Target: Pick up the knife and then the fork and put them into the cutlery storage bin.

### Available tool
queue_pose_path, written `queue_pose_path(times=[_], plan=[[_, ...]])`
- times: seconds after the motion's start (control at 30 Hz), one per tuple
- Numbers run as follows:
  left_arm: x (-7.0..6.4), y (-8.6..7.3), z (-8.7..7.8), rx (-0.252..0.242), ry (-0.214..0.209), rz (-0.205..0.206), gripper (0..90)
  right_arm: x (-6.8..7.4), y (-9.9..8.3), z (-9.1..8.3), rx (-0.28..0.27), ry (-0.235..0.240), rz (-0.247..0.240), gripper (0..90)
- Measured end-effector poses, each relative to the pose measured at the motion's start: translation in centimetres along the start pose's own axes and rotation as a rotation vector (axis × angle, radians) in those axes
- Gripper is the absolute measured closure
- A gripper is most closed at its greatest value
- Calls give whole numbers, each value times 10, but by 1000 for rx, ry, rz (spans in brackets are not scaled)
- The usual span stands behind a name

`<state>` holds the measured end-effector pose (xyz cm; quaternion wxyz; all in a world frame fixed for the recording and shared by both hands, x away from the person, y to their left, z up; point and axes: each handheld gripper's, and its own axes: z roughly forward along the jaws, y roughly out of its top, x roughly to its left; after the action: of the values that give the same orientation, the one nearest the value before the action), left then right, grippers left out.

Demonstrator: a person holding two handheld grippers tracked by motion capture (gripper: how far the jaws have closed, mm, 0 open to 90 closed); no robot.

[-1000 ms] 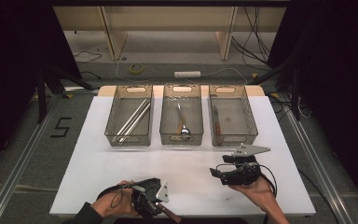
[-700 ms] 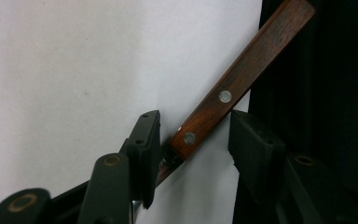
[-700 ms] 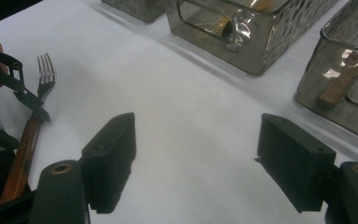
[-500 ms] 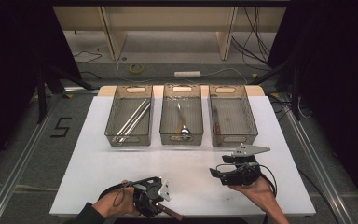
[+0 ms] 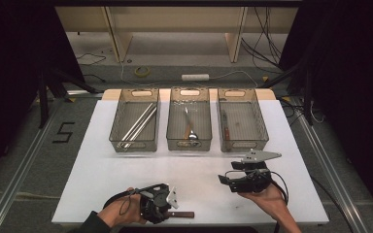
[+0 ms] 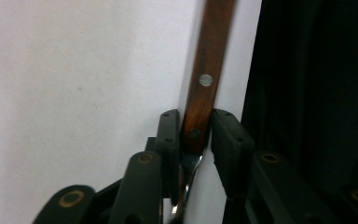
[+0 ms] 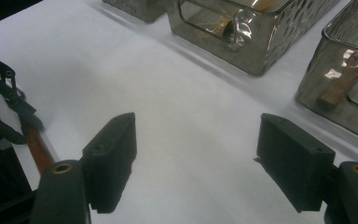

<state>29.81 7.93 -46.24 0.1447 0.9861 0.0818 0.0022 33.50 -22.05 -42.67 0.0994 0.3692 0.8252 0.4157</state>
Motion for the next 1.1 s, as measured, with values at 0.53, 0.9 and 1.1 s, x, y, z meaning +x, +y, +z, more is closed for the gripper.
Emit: queue_pose_path(times=[0.53, 0.9, 1.1], plan=[[8, -2, -2, -27, -30, -116, 767, 4, 0, 1, -4, 24, -22, 298], [18, -5, -13, -77, -40, -221, 768, 29, 2, 9, 8, 101, -137, 297], [19, -3, -12, -86, -45, -233, 769, 48, 1, 19, 49, 140, -222, 297]])
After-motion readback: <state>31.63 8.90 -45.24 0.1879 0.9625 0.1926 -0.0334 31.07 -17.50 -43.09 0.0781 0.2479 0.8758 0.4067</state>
